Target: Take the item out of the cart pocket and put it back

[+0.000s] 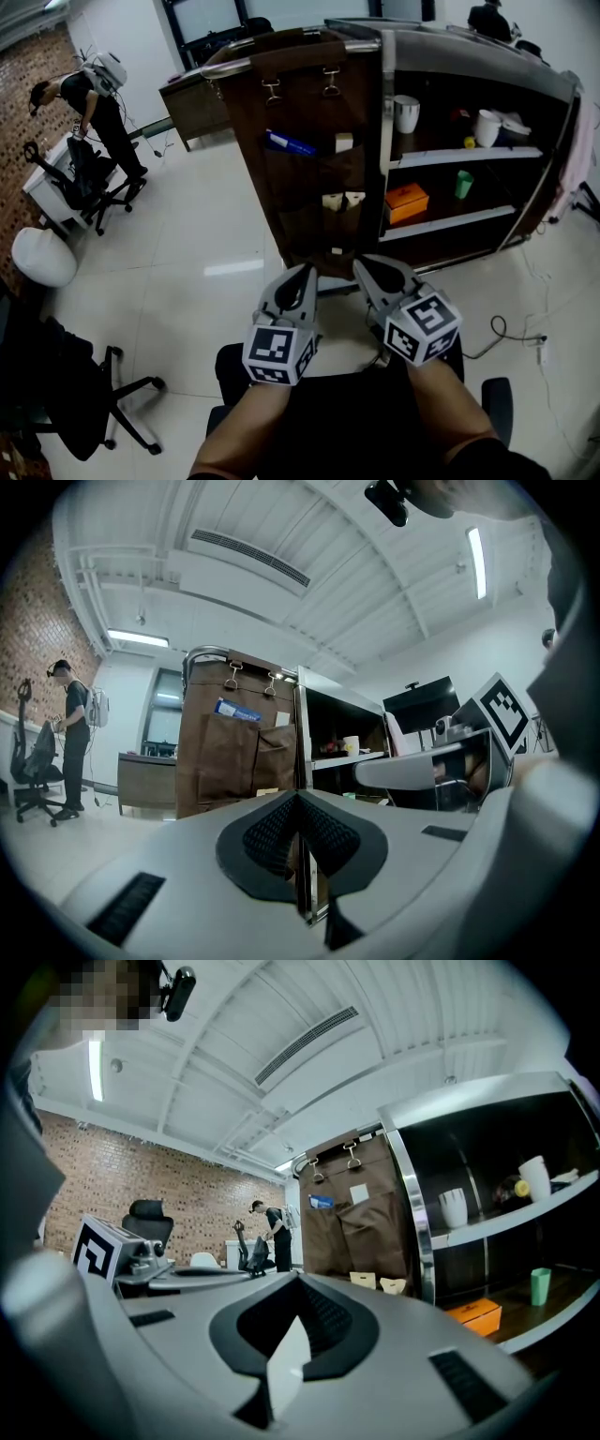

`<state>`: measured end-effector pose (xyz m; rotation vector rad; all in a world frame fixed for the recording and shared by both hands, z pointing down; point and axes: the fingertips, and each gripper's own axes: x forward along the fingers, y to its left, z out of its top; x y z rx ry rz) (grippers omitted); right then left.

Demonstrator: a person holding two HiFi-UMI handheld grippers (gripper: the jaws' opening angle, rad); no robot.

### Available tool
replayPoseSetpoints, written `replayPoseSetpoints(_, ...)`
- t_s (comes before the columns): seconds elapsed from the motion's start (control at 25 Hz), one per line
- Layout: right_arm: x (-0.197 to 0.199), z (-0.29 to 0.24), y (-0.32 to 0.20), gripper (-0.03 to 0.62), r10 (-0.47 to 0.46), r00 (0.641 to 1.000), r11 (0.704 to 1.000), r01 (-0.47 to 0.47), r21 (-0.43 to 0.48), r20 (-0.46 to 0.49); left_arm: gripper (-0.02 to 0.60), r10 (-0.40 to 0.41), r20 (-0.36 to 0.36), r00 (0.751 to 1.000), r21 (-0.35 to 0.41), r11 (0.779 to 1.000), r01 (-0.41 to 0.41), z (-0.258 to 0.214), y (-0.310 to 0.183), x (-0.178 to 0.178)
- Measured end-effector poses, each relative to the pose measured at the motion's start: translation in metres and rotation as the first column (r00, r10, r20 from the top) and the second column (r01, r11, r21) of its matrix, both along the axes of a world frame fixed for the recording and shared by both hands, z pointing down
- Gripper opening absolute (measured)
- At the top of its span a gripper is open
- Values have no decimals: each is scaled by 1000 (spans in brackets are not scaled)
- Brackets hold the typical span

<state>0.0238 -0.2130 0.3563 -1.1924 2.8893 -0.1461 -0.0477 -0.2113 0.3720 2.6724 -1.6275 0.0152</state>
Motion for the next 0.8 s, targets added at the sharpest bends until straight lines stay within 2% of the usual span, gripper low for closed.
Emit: replayPoseSetpoints(0.8,-5,9,0,12,-10,1000,1000,9,-15,-9,0,5,-4,1000,7,1000,-5,-3,0,0)
